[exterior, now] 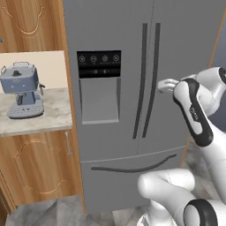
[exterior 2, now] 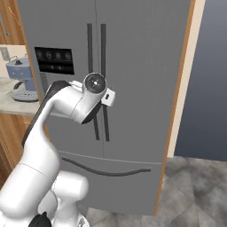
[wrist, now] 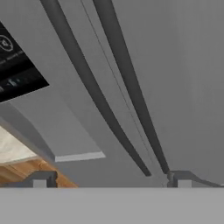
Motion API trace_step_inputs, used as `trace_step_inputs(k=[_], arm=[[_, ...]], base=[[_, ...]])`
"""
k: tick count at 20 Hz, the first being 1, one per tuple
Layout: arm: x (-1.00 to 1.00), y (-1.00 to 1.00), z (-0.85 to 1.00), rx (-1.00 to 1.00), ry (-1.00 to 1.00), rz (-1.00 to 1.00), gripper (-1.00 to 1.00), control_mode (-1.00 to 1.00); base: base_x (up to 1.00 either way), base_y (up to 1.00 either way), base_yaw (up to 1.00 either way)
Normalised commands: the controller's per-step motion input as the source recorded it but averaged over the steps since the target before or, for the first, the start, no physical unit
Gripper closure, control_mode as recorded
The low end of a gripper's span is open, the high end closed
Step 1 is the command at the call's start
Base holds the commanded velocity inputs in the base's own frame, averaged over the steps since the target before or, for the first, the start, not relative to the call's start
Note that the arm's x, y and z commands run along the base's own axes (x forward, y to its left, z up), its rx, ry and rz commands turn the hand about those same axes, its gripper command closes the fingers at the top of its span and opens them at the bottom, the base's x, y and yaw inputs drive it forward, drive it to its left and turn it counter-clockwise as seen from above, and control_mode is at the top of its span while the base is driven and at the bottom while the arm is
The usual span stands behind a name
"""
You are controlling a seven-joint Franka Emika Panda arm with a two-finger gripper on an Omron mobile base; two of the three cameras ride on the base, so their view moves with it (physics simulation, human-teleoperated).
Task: Open the fridge, remove the peach, lime, and chicken drumstick, and place them on any counter.
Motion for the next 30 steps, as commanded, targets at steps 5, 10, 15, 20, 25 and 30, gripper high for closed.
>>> trace_step_inputs(k=[5, 10, 15, 20, 25, 30], arm=[[0.35, 0.0, 0.11, 0.05, -0.12, -0.01, -1.0, -1.0], [0.61, -0.04, 0.02, 0.02, 0.0, -0.03, -1.0, -1.0], [0.87, -0.06, -0.01, 0.0, 0.03, -0.02, -1.0, -1.0], [0.82, -0.29, -0.14, 0.0, 0.01, 0.0, -1.0, -1.0], [0.65, -0.18, -0.23, 0.0, 0.0, 0.0, -1.0, -1.0], [0.46, 0.0, -0.22, 0.0, 0.0, 0.0, 1.0, -1.0]], base=[[0.0, 0.0, 0.0], [0.0, 0.0, 0.0], [0.0, 0.0, 0.0], [0.0, 0.0, 0.0], [0.0, 0.0, 0.0], [0.0, 0.0, 0.0]])
